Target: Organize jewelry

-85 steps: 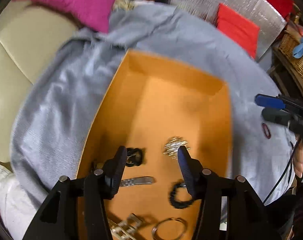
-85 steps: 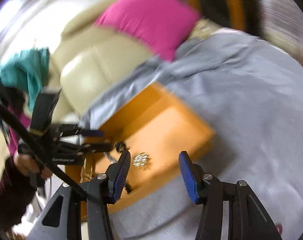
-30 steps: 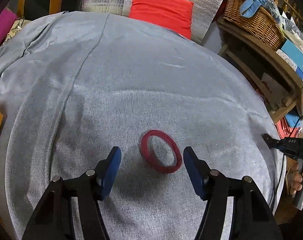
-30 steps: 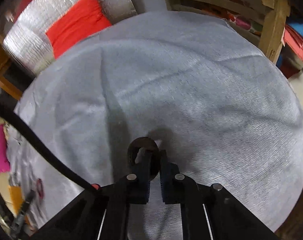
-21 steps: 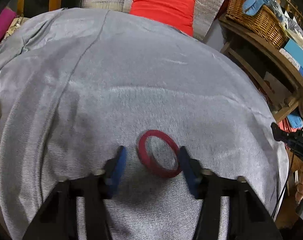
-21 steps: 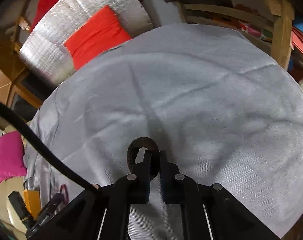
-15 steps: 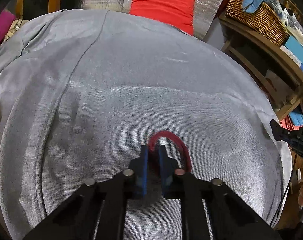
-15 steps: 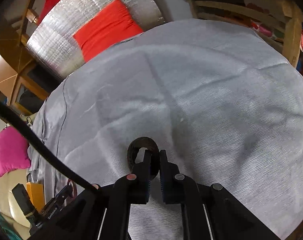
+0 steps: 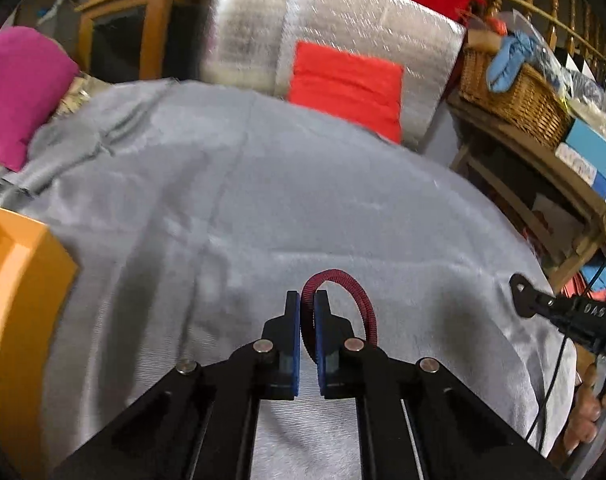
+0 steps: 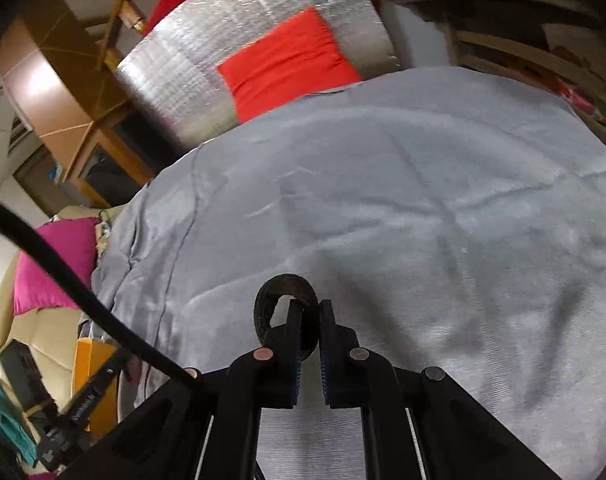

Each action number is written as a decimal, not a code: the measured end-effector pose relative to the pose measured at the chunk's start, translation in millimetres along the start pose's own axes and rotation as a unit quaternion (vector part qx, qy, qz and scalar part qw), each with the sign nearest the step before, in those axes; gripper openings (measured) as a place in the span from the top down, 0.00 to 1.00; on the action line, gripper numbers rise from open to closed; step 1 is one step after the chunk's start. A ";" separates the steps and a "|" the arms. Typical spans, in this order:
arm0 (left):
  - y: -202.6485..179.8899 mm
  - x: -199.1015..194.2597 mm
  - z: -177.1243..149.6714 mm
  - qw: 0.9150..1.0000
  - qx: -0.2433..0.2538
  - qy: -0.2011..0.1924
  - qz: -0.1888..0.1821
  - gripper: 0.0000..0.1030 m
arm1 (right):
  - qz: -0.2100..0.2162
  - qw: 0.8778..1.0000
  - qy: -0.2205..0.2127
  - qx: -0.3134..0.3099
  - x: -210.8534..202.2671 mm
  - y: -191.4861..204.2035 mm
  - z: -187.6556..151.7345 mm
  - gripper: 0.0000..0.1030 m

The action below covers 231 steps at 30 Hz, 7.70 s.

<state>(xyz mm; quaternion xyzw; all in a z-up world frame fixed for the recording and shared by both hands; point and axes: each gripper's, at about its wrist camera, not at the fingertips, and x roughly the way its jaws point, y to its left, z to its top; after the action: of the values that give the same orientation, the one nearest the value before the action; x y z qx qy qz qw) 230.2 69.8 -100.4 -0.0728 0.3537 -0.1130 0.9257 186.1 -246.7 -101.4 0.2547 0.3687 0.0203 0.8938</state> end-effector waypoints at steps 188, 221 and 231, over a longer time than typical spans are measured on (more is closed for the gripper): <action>115.0 -432.8 -141.3 0.922 -0.059 -0.096 0.370 0.09 | 0.077 0.886 -0.077 -0.451 -261.3 360.8 -268.1 0.33; 133.5 -446.4 -161.7 0.910 -0.065 -0.121 0.391 0.08 | 0.052 0.891 -0.072 -0.445 -252.4 366.1 -278.9 0.27; 131.8 -445.8 -163.9 0.912 -0.062 -0.122 0.387 0.08 | 0.049 0.891 -0.073 -0.445 -253.3 366.8 -279.6 0.27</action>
<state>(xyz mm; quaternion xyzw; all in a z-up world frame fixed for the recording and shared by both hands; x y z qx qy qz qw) -181.9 304.1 34.7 -0.0004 0.2445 0.2858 0.9266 -129.7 138.6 68.0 -0.1514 0.2422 0.2072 0.9357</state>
